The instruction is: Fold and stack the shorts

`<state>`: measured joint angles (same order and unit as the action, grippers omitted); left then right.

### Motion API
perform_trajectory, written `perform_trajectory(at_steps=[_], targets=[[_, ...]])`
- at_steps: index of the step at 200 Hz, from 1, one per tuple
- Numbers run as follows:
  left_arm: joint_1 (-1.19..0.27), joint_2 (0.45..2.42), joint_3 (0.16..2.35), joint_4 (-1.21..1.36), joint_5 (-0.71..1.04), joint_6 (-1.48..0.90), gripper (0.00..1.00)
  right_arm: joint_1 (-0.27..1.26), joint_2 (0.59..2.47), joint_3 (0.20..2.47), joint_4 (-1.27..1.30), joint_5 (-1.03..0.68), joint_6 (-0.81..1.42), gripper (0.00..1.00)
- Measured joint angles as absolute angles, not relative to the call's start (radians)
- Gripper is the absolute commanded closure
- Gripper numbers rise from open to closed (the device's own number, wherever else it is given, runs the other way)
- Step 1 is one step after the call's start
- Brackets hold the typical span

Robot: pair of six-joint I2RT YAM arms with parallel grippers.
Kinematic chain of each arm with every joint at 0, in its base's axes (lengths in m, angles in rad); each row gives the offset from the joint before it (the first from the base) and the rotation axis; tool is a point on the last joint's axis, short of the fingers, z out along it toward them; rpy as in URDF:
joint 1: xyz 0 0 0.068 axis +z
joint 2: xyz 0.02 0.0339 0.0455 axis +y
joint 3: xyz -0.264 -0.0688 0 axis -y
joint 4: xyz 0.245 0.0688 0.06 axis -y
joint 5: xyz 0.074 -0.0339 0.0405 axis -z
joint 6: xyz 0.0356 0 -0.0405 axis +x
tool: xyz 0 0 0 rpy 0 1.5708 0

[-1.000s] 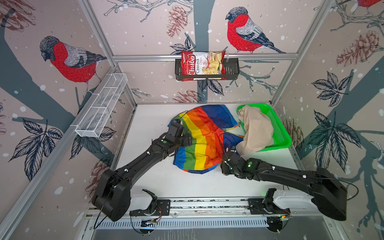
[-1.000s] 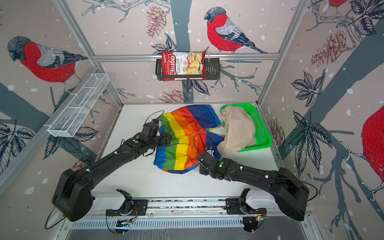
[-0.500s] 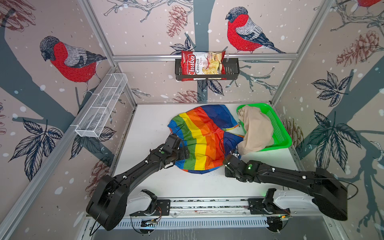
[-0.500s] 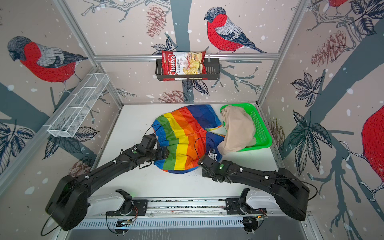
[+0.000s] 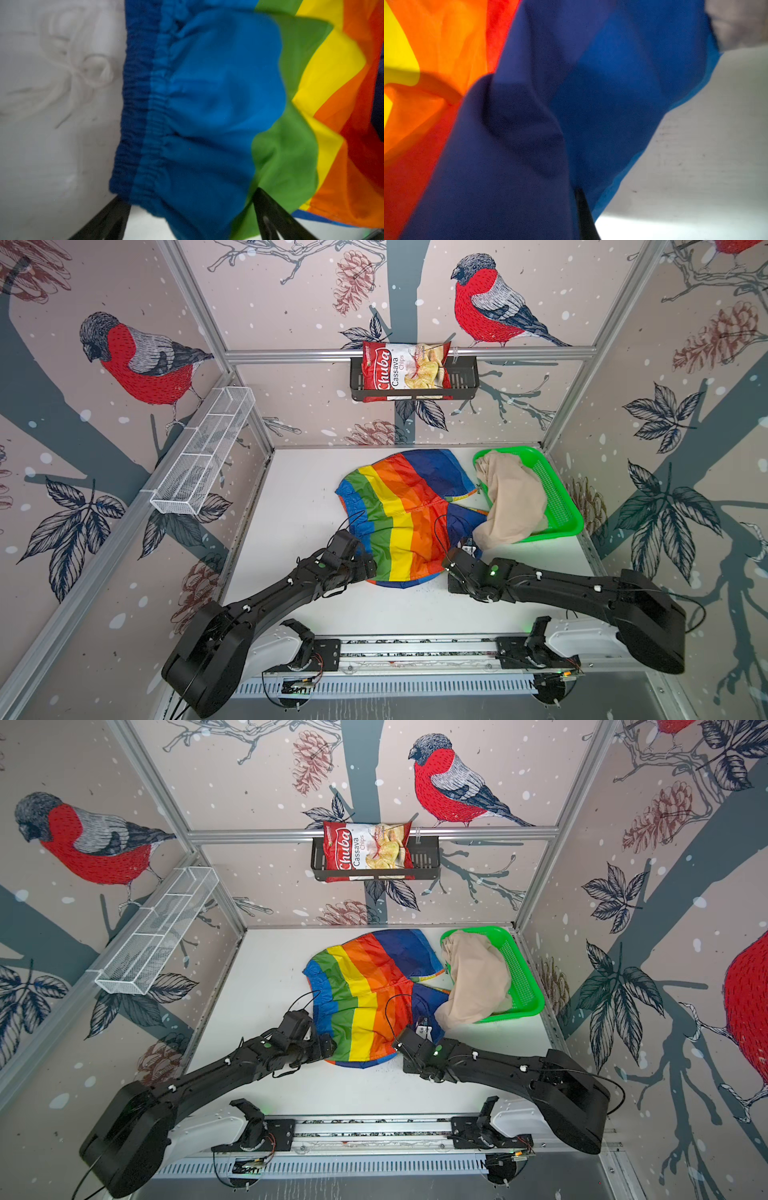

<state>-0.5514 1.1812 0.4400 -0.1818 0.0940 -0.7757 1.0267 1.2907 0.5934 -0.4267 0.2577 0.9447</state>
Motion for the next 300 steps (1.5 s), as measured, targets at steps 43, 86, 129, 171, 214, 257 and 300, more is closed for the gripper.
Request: perform_trajectory(at_steps=[43,86,129,171,214,257,300], targets=[[-0.537,1.296,0.456,-0.056,0.070,-0.805,1.00,1.021,1.291,0.595,-0.429,0.258,0.944,0.95],[-0.415,1.240,0.527,-0.232,0.033,-0.783,1.00,0.992,1.247,0.620,-0.459,0.262,0.915,1.00],[-0.308,1.009,0.580,-0.378,-0.036,-0.732,1.00,1.002,1.206,0.685,-0.465,0.233,0.862,1.00],[-0.297,0.922,0.639,-0.516,-0.163,-0.725,1.00,1.166,1.304,0.890,-0.604,0.249,0.834,1.00],[-0.297,0.868,0.790,-0.603,-0.256,-0.703,1.00,1.161,1.332,1.169,-0.787,0.408,0.794,1.00],[-0.300,0.882,0.931,-0.586,-0.244,-0.676,1.00,0.987,1.292,1.285,-0.740,0.491,0.644,1.00],[-0.303,0.967,1.043,-0.514,-0.208,-0.664,1.00,0.818,1.318,1.343,-0.561,0.426,0.473,1.00]])
